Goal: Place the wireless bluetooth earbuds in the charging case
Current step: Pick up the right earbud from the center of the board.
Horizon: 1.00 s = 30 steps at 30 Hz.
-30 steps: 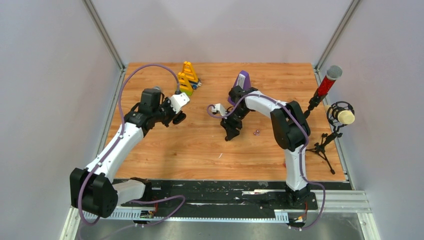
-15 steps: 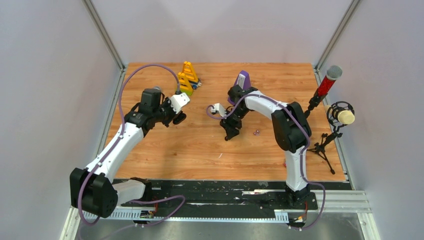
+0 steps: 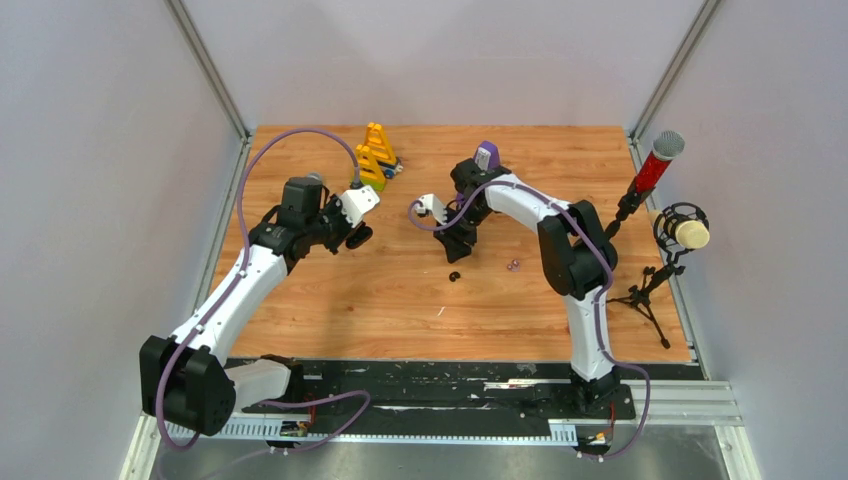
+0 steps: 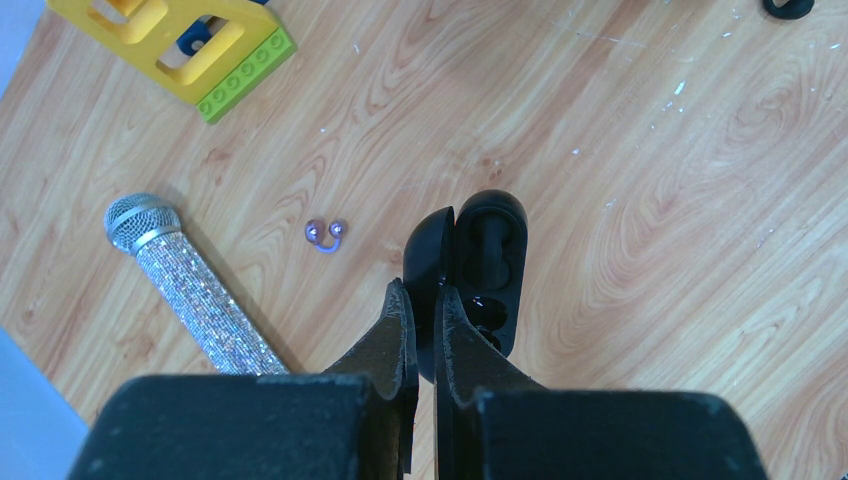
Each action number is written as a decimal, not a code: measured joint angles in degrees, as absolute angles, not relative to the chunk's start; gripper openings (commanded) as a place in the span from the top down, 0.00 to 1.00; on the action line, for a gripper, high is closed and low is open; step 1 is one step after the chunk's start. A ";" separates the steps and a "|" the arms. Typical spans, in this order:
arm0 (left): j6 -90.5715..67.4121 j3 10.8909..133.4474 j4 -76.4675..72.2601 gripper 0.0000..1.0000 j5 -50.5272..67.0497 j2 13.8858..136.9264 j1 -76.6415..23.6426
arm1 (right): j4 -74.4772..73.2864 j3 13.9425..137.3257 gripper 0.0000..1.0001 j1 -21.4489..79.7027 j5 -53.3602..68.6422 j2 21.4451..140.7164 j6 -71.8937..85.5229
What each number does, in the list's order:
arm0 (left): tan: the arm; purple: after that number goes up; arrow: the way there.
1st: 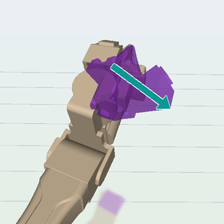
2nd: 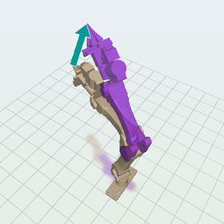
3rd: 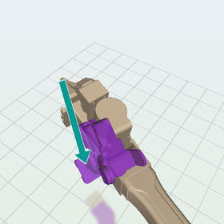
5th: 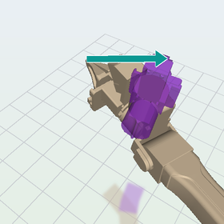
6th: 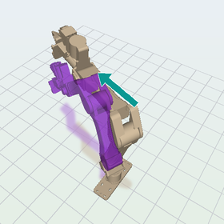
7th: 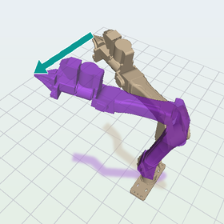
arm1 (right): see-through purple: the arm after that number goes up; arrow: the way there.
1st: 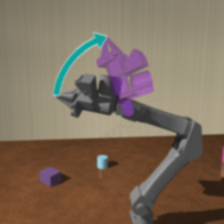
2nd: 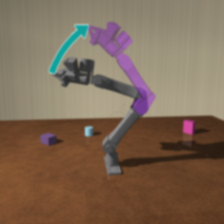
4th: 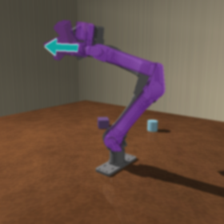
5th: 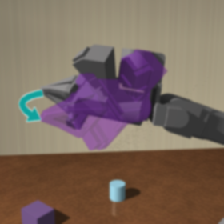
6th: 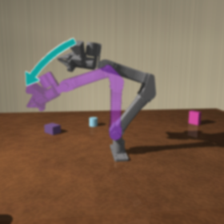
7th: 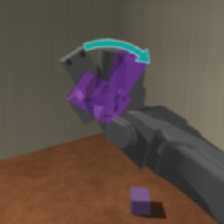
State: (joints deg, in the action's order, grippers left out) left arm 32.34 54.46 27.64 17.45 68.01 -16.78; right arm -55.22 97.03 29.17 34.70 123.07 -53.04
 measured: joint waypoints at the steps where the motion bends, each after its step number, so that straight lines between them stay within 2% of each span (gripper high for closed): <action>1: 32.34 54.46 27.66 0.99 17.45 68.01 -16.78 | -55.09 96.42 0.60 29.26 34.54 123.37 -53.12; 30: 32.34 54.43 27.64 0.99 17.45 68.01 -16.78 | -50.06 87.20 0.55 29.50 35.88 120.03 -56.73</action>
State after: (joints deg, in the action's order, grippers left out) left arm 32.34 54.43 27.64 17.45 68.01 -16.78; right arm -50.06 87.20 29.50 35.88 120.03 -56.73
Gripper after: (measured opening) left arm 0.042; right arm 0.443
